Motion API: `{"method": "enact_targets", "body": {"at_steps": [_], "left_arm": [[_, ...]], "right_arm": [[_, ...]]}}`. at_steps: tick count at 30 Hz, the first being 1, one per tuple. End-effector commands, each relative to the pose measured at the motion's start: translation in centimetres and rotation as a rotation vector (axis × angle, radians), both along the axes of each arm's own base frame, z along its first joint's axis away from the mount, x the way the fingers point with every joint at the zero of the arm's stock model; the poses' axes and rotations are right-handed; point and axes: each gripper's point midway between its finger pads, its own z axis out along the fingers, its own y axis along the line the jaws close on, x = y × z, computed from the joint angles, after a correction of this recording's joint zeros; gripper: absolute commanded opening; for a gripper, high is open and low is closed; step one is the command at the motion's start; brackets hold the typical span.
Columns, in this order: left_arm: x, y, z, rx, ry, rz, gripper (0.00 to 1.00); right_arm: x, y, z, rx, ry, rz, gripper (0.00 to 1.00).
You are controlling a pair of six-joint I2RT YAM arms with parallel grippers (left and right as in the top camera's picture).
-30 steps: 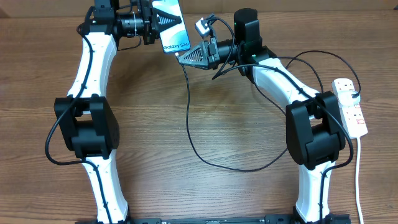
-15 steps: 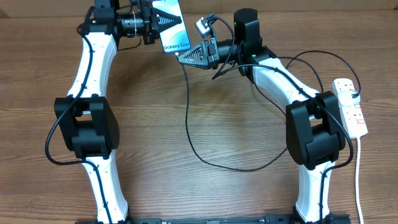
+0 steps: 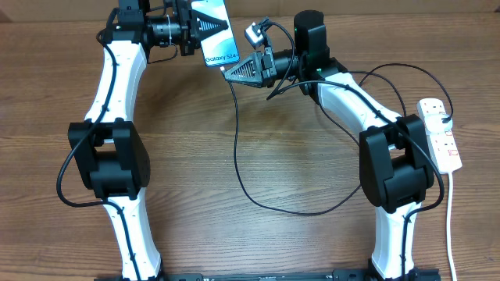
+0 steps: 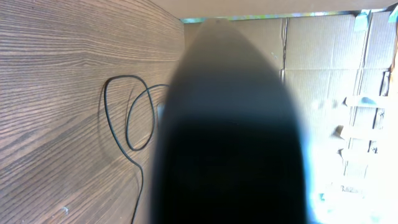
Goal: Plug charger to phone and switch on socket
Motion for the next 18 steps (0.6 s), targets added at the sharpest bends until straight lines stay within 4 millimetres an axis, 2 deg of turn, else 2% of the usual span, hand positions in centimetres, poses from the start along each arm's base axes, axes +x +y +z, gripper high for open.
{"method": "enact_targets", "body": {"at_steps": [1,10,18], "left_arm": [[-0.65,-0.51,1.55,-0.029,-0.031,-0.04,0.04],[-0.66,-0.53,1.55,-0.028,-0.036,-0.041,0.04],[-0.69,-0.54,1.57,-0.028,-0.044,-0.045,0.04]], "right_arm": [[0.01,-0.47,2.02,0.015,-0.045,-0.012,0.04],[0.29,-0.52,1.98,0.012,-0.046,-0.026,0.04],[0.47,-0.46,2.95,0.03,-0.057,-0.028,0.04]]}}
